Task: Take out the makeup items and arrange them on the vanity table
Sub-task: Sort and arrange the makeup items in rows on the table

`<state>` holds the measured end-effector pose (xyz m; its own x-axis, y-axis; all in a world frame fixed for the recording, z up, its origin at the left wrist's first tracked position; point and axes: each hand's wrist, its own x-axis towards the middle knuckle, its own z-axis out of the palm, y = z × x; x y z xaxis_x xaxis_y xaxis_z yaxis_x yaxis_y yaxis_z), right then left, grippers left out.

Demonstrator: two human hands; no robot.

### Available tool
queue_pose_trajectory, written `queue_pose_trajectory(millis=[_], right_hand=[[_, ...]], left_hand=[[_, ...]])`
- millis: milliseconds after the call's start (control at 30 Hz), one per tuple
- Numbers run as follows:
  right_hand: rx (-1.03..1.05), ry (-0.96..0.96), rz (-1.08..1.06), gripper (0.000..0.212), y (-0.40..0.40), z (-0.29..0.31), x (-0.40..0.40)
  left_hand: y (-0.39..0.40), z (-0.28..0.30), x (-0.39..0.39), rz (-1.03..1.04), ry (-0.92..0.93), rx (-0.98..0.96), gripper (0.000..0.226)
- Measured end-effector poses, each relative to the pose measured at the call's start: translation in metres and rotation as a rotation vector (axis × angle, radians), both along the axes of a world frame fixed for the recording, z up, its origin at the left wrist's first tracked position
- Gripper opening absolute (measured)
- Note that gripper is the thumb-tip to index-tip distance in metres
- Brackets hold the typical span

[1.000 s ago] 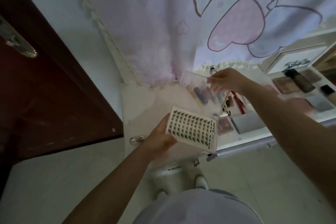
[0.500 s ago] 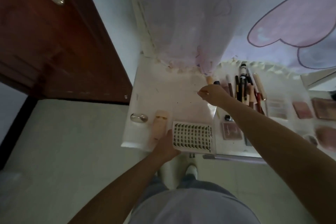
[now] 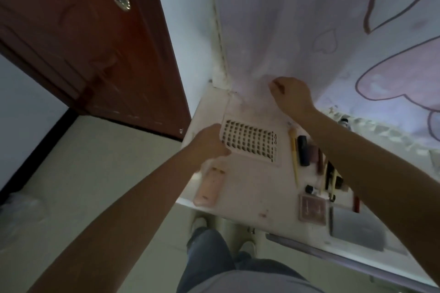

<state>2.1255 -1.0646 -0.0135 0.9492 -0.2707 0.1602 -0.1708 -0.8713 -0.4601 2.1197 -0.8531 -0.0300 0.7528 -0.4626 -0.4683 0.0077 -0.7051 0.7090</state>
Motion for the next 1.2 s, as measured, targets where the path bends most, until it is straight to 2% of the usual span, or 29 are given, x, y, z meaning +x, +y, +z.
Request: queue_pose_trajectory(millis=[67, 133, 233, 333, 467, 533, 700, 833, 1000, 1200], right_hand=[[-0.022, -0.066, 0.005, 0.033, 0.006, 0.011, 0.022], [-0.02, -0.072, -0.002, 0.033, 0.013, 0.015, 0.041], [-0.005, 0.014, -0.004, 0.033, 0.023, 0.004, 0.062], [0.017, 0.14, -0.017, 0.032, 0.037, -0.023, 0.078], [0.018, 0.286, -0.064, 0.034, 0.05, -0.058, 0.094], [-0.031, 0.357, -0.064, 0.036, 0.049, -0.067, 0.105], [-0.187, 0.446, -0.095, 0.034, 0.048, -0.086, 0.118], [-0.287, 0.581, -0.015, 0.049, 0.054, -0.094, 0.112], [-0.168, 0.512, 0.044, 0.048, 0.052, -0.086, 0.072], [-0.042, 0.253, -0.144, 0.031, 0.014, -0.076, -0.044]], left_hand=[[0.001, 0.006, 0.029, 0.032, -0.003, 0.029, 0.057], [0.005, 0.002, 0.051, 0.014, 0.021, 0.103, 0.048], [0.015, -0.012, 0.072, -0.146, 0.023, 0.302, 0.03], [0.03, -0.034, 0.085, -0.253, 0.029, 0.395, 0.041], [0.044, -0.064, 0.097, -0.339, 0.054, 0.448, 0.039], [0.045, -0.073, 0.102, -0.358, 0.029, 0.451, 0.051], [0.051, -0.088, 0.103, -0.416, -0.07, 0.473, 0.05], [0.055, -0.088, 0.106, -0.461, -0.113, 0.48, 0.047], [0.052, -0.064, 0.11, -0.478, -0.203, 0.483, 0.04], [0.0, -0.017, 0.084, -0.598, -0.487, 0.346, 0.038]])
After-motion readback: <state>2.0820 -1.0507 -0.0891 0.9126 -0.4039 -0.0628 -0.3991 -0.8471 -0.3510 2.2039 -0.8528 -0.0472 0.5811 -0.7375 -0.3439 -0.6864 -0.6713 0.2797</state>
